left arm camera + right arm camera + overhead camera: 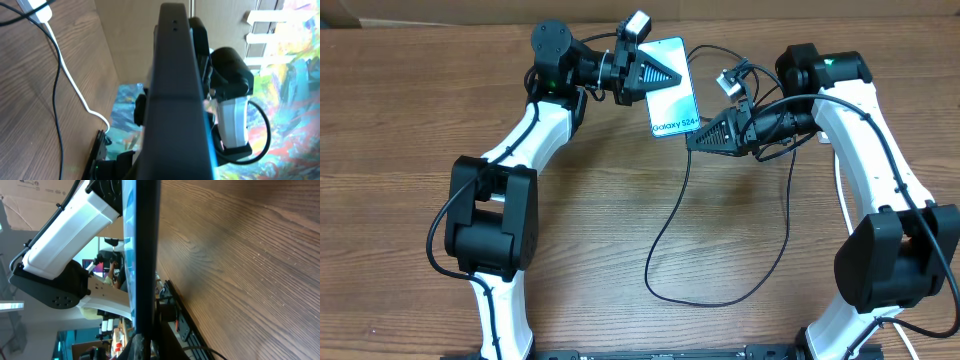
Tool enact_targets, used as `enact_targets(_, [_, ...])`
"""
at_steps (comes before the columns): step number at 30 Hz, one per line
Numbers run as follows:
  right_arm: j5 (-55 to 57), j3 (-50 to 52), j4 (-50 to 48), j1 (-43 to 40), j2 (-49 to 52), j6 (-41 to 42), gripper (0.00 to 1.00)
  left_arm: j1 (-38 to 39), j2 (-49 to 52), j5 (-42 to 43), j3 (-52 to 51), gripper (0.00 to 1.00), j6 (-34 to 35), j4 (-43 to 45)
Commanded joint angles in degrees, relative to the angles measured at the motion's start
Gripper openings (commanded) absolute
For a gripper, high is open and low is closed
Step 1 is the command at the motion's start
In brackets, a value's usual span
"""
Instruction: Plug charger to phone and switch on socket
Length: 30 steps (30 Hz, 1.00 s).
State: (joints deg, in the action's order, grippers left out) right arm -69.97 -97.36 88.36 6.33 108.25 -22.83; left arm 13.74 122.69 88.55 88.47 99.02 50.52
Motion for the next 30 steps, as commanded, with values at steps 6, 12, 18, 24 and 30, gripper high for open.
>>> enact_targets(6, [-0.17,-1.40,0.52,-0.20,-1.42,-1.68,0.04,0.63,-0.44,2.01,1.66,0.04,0.20,0.28])
enact_targets(12, [1.95,-1.40,2.34,1.14,-1.42,-1.77,0.03,-0.44,-0.44,1.99,1.66,0.04,0.22,0.28])
enact_targets(18, [1.73,-1.40,5.25,1.55,-1.42,-4.33,0.04,-2.51,-0.44,1.90,1.66,0.04,0.42,0.24])
enact_targets(24, [-0.46,-1.40,4.81,2.01,-1.42,-4.72,0.04,-2.08,-0.44,1.97,1.66,0.04,-0.09,-2.51])
enact_targets(30, [-0.44,-1.40,3.93,3.74,-1.42,-4.66,0.04,-1.27,-0.44,1.97,1.66,0.04,-0.04,-2.51])
